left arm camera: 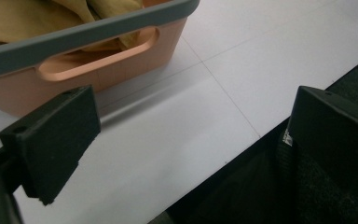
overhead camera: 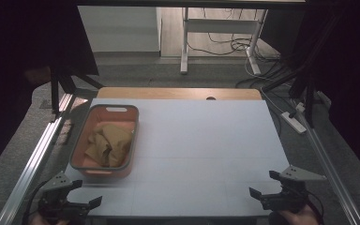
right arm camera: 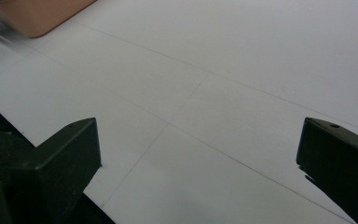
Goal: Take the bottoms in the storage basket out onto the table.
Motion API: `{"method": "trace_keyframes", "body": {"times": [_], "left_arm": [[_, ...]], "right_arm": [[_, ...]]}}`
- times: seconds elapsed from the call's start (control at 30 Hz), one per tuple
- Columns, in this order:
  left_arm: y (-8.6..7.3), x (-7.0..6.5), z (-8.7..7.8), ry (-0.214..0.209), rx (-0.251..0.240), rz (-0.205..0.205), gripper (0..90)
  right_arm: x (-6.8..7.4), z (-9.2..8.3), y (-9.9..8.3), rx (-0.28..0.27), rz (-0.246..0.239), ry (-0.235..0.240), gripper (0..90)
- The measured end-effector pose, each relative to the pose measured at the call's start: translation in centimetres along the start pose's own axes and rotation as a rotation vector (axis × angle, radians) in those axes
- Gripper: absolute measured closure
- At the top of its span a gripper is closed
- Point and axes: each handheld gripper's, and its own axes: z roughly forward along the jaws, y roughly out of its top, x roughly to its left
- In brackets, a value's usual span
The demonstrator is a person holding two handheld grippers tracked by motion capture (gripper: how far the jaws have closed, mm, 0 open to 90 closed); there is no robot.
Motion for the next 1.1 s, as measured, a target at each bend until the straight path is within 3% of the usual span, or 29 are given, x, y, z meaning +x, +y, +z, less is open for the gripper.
{"method": "trace_keyframes", "body": {"times": [0.4,0.8,1.1], "left_arm": [[0.09,-0.14,0.16,0.004,0.020,0.013,1.9],[0.18,0.10,0.32,-0.017,0.033,-0.005,1.7],[0.48,-0.25,-0.33,-0.012,-0.015,0.033,0.0]], "right_arm": [[0.15,0.22,0.05,0.019,-0.016,0.001,0.0],[0.18,0.37,0.07,0.035,-0.024,0.008,0.0],[0.24,0.43,0.09,0.042,-0.031,0.007,0.0]]}}
